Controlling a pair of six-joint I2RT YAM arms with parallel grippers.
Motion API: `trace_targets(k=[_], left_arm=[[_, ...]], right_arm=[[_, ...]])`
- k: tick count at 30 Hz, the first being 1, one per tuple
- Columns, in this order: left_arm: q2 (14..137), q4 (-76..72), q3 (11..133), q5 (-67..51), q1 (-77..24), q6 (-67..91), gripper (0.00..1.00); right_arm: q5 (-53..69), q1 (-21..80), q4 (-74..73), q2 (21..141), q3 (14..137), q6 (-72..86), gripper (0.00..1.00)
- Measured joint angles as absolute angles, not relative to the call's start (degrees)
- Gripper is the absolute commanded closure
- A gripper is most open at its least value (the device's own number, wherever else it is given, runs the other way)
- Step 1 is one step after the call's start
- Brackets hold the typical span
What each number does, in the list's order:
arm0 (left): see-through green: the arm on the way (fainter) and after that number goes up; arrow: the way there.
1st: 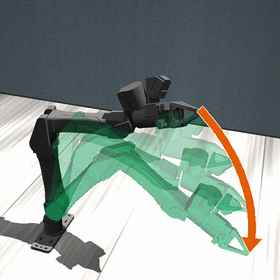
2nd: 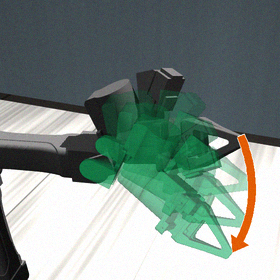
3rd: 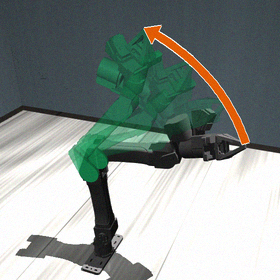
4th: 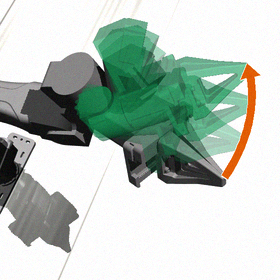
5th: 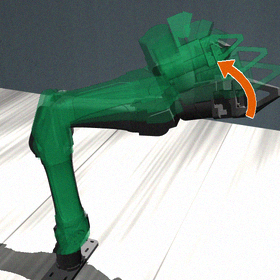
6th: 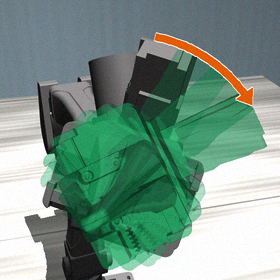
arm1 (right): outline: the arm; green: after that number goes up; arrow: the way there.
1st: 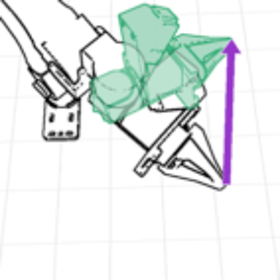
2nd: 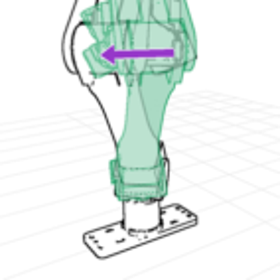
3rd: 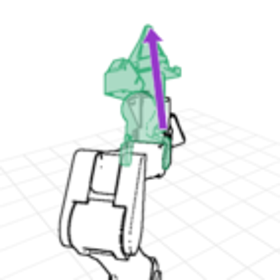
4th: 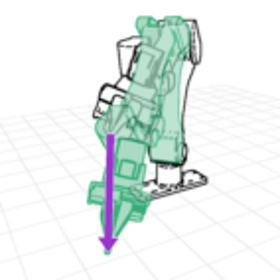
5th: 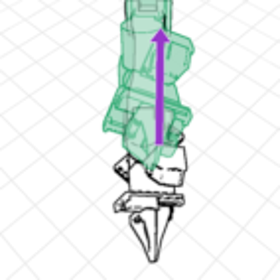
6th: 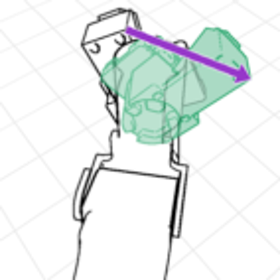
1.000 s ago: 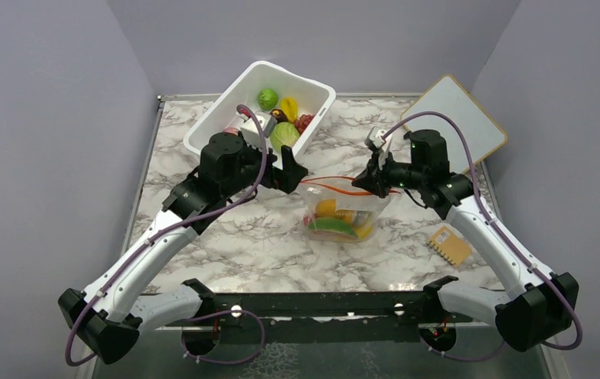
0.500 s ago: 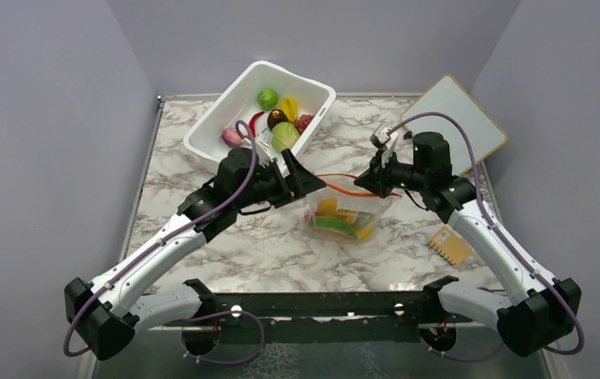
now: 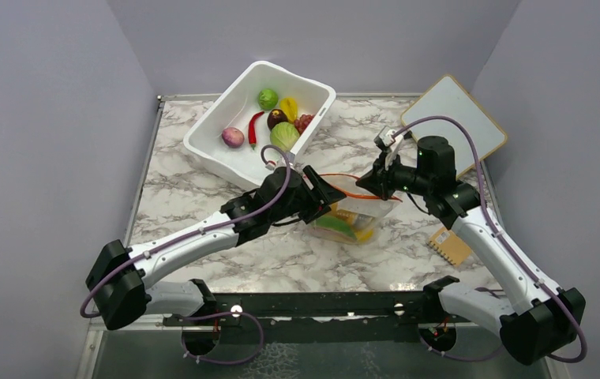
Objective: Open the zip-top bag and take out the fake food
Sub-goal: Open the zipper of the food storage bag at the center of the board.
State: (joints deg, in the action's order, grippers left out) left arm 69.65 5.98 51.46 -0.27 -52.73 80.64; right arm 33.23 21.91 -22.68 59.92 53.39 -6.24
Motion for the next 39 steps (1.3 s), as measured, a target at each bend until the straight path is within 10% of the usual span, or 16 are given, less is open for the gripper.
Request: trace_targets(k=[39], left_arm=[[77.6, -3.4, 52.1, 10.0, -55.2, 89.5, 1.00]], right_arm=[[33.7, 21.9, -22.3, 56.6, 50.4, -5.8, 0.89]])
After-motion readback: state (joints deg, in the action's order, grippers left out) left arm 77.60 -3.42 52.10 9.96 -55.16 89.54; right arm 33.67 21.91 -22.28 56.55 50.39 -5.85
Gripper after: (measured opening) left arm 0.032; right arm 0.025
